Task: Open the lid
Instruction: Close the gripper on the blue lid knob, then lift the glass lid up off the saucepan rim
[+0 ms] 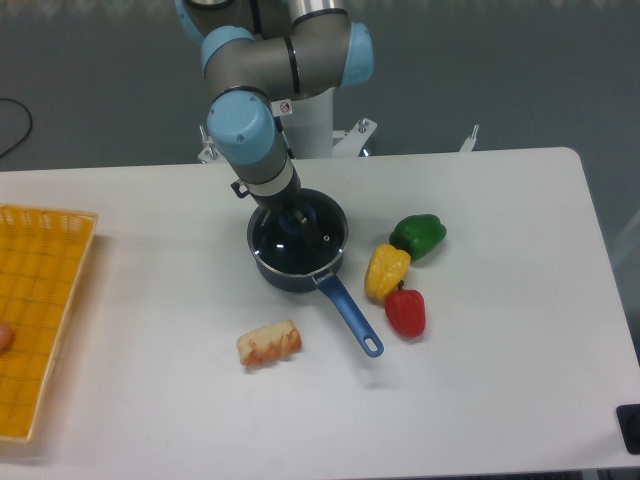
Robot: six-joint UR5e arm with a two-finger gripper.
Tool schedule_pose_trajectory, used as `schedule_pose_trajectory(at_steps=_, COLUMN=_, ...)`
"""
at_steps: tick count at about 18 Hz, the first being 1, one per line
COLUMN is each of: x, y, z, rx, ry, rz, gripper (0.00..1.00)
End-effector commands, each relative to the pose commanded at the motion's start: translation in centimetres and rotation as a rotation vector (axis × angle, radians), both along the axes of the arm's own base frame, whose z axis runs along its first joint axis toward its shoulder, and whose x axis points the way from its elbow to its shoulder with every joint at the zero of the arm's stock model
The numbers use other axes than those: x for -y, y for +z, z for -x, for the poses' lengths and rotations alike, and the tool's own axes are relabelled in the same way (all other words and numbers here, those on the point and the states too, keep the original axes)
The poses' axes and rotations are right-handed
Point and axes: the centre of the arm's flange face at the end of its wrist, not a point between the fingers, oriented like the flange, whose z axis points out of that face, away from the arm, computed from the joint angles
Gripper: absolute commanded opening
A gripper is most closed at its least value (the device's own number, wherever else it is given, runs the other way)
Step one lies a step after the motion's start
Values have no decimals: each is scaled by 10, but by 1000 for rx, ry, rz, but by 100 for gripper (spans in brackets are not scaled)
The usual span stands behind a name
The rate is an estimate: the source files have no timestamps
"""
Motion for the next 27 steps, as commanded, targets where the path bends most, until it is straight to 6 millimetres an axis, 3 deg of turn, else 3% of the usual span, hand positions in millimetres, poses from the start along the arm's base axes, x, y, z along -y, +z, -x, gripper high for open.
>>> schedule_pose_trajectory(at_steps=10, x=2, y=-3, z=0, rx=7, ry=-27, rz=11, gripper=94)
schedule_pose_trajectory(at_steps=14, x=1, y=-1, z=1, rx=3, ry=-27, rz=9, gripper=78)
schedule_pose_trajectory(at_steps=17, x=1, y=-1, z=2, rx=3, ry=-27, rz=9, gripper=78)
schedule_pose_trajectory(at_steps=18, x=0, y=1, z=2, rx=2, ry=-26, rz=6, gripper=69)
schedule_pose_trajectory(at_steps=27, x=-3, y=8, z=13, rx=-10, ry=-14, rz=-5, gripper=69)
